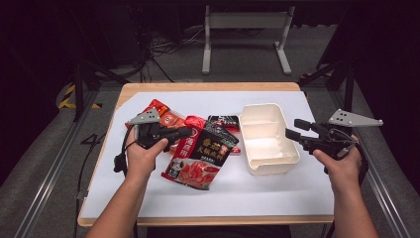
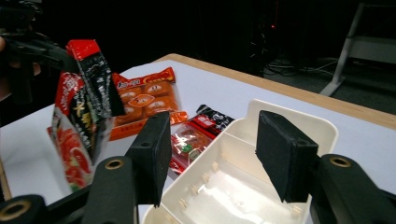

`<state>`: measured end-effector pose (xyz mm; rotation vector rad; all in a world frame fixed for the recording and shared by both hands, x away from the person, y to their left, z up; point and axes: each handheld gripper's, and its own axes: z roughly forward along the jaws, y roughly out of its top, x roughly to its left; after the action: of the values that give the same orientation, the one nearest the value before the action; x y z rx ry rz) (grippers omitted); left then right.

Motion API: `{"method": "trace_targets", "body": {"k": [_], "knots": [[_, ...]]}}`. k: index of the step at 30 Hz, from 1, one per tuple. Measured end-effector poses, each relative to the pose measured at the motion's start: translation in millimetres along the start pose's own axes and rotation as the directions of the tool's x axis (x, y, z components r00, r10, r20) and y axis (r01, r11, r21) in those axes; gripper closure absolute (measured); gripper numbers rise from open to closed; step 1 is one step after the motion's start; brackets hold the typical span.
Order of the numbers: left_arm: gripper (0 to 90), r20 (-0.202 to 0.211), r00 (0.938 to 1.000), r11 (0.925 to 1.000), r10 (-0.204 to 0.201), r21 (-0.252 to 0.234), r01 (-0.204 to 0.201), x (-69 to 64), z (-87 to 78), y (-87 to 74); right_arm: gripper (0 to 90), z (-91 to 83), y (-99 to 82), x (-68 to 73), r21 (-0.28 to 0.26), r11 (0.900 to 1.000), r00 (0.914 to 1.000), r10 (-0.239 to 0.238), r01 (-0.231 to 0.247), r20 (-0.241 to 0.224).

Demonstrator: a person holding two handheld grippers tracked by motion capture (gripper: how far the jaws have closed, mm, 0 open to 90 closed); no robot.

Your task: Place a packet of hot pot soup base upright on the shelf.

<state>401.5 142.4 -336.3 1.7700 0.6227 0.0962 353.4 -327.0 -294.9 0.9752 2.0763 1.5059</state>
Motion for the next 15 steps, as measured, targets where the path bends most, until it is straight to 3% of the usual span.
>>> {"method": "trace_targets", "body": {"k": [7,15], "knots": [[87.6,-0.037,0.9990,0.9986,0.023,-0.047,-0.025,-5.3,-3.5,2.5,45.4,5.6,6.5,16.9,-0.007,0.9990,0.9985,-0.043,0.043,-0.034],[87.6,-0.064,0.9972,0.9945,0.040,-0.094,-0.046,-13.5,-8.3,5.9,47.6,27.3,9.7,36.9,0.022,0.9973,0.9938,-0.067,0.070,-0.088]]}}
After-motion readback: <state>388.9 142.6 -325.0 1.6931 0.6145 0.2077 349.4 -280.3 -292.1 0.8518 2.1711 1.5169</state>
